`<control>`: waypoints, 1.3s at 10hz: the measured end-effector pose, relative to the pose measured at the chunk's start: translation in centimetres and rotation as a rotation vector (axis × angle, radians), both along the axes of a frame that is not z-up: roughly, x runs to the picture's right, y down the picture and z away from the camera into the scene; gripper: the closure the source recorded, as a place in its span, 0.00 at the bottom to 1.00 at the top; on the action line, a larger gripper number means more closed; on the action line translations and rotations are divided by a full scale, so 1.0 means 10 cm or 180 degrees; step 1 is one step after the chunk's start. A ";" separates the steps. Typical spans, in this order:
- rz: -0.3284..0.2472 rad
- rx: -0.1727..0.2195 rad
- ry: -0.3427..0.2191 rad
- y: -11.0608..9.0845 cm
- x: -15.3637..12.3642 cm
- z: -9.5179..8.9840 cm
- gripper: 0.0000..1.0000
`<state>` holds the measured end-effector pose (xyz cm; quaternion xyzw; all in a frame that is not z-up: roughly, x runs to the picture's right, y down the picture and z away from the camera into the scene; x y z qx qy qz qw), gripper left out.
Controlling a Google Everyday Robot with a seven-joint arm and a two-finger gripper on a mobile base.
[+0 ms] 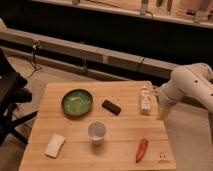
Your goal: Push the eraser across the table
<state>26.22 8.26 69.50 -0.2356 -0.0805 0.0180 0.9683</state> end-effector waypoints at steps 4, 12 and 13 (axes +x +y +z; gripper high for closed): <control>-0.0153 0.0159 -0.0226 -0.24 -0.38 0.20 0.87; -0.0474 0.0597 -0.0333 -0.19 -0.77 0.72 1.00; -0.0518 0.0592 -0.0340 -0.17 -0.81 0.80 1.00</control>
